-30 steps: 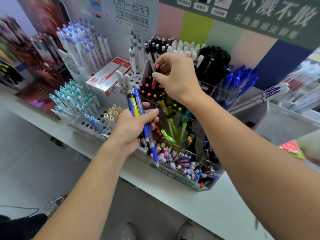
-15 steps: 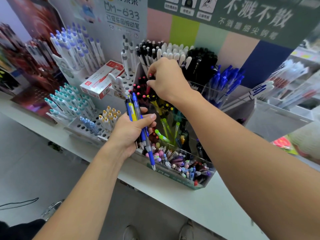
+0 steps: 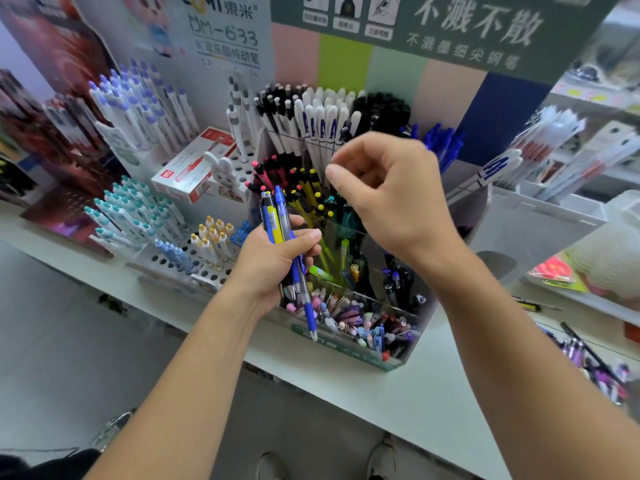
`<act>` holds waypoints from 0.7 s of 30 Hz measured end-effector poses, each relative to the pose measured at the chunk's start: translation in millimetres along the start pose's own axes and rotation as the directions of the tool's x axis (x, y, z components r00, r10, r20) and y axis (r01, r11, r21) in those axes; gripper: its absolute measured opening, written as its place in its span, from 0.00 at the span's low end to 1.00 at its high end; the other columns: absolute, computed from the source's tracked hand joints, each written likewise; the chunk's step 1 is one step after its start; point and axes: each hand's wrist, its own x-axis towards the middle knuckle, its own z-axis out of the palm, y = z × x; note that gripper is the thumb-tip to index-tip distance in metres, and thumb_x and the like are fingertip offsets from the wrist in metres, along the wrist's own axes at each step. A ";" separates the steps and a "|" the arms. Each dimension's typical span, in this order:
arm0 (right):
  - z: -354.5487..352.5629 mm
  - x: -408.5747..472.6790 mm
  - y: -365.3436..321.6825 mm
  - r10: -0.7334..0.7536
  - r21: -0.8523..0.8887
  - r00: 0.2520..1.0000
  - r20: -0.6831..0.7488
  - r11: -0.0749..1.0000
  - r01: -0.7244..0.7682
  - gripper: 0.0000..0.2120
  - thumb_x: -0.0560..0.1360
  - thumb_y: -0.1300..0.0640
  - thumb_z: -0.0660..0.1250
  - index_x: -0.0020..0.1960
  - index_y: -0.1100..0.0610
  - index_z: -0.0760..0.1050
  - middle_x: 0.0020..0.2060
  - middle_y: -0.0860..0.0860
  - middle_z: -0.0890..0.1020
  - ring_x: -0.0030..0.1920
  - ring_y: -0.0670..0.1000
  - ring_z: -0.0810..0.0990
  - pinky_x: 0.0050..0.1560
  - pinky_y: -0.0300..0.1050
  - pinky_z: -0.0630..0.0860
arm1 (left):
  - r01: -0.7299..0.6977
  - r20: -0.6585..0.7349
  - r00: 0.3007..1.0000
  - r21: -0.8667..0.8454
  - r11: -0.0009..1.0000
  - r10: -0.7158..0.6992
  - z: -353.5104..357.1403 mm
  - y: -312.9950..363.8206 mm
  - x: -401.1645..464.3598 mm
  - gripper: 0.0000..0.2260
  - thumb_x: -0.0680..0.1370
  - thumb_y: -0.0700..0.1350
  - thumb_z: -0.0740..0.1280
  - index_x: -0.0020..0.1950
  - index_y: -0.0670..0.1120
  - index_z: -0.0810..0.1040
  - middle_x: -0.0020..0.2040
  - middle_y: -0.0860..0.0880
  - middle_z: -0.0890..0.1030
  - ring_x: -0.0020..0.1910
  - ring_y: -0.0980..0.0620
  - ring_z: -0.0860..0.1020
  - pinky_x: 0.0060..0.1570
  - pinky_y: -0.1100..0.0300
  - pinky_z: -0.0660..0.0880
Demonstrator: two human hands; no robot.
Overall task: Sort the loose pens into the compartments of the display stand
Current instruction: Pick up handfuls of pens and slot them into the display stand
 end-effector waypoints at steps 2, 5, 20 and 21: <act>1.7 -9.2 11.0 0.068 -0.020 0.996 0.049 0.998 -0.067 0.02 0.75 0.56 0.73 0.45 0.55 0.83 0.35 0.46 0.83 0.34 0.43 0.79 0.37 0.37 0.76 | 0.002 0.013 1.000 0.003 1.000 -0.002 4.4 -0.8 -1.2 0.14 0.76 0.34 0.72 0.57 0.42 0.73 0.35 0.50 0.83 0.35 0.53 0.82 0.34 0.62 0.78; 13.2 -12.0 25.6 0.174 -0.116 0.969 0.177 0.981 -0.155 0.07 0.76 0.52 0.73 0.51 0.55 0.84 0.40 0.47 0.84 0.39 0.43 0.81 0.42 0.39 0.78 | -0.015 0.048 0.999 0.054 0.998 0.013 10.6 -3.3 -3.4 0.15 0.76 0.33 0.72 0.60 0.38 0.73 0.35 0.49 0.83 0.33 0.52 0.82 0.32 0.61 0.78; -43.2 -7.2 45.4 0.497 0.373 0.860 0.114 0.781 -0.501 0.10 0.79 0.68 0.58 0.42 0.58 0.73 0.35 0.61 0.79 0.24 0.51 0.71 0.21 0.39 0.65 | 0.089 0.185 0.977 0.099 0.991 -0.106 32.3 -20.1 -14.3 0.09 0.79 0.35 0.70 0.53 0.43 0.70 0.37 0.48 0.76 0.33 0.53 0.75 0.33 0.63 0.75; -46.3 -14.8 47.8 0.479 0.318 0.869 0.125 0.810 -0.492 0.10 0.79 0.67 0.58 0.43 0.58 0.73 0.35 0.61 0.78 0.25 0.53 0.71 0.21 0.40 0.66 | 0.098 0.174 0.979 0.066 0.993 -0.108 32.3 -22.2 -12.2 0.09 0.79 0.36 0.69 0.53 0.43 0.70 0.38 0.48 0.75 0.33 0.53 0.75 0.34 0.62 0.75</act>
